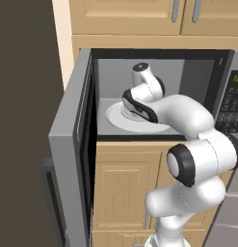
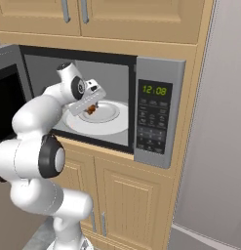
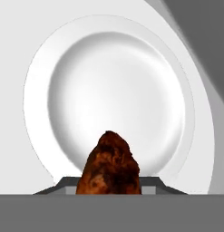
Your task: Pick the chicken drumstick from the counter and place it in the microwave. Then turn on the microwave.
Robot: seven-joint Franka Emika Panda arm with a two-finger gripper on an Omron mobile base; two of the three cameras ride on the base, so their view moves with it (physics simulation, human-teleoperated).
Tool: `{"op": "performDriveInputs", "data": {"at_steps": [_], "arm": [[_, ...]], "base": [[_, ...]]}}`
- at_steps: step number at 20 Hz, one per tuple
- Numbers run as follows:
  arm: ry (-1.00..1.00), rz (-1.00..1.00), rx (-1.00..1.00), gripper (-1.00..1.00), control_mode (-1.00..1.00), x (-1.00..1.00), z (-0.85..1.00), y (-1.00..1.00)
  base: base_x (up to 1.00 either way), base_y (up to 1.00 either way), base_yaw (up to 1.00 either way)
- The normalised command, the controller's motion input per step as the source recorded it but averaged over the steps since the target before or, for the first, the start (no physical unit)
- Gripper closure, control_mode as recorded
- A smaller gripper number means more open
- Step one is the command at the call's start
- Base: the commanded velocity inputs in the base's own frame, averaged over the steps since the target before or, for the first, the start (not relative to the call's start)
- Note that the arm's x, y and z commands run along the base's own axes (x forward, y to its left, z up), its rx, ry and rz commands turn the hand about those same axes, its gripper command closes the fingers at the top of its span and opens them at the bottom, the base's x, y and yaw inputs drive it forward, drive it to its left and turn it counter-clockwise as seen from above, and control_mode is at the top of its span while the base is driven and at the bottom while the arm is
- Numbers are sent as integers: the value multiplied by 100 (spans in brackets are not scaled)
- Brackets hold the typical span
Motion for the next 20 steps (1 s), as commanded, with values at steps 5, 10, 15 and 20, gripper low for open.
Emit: {"op": "performDriveInputs", "data": {"at_steps": [5, 10, 15, 20], "arm": [[2, 0, 0, 100, -100, 19, -16, 0], [3, 0, 0, 100, -100, 18, -13, 0], [3, 0, 0, 100, -100, 15, -9, 0], [2, 0, 0, 100, -100, 12, -7, 0]], "base": [[0, 0, 0], [0, 0, 0], [0, 0, 0], [0, 0, 0]]}}
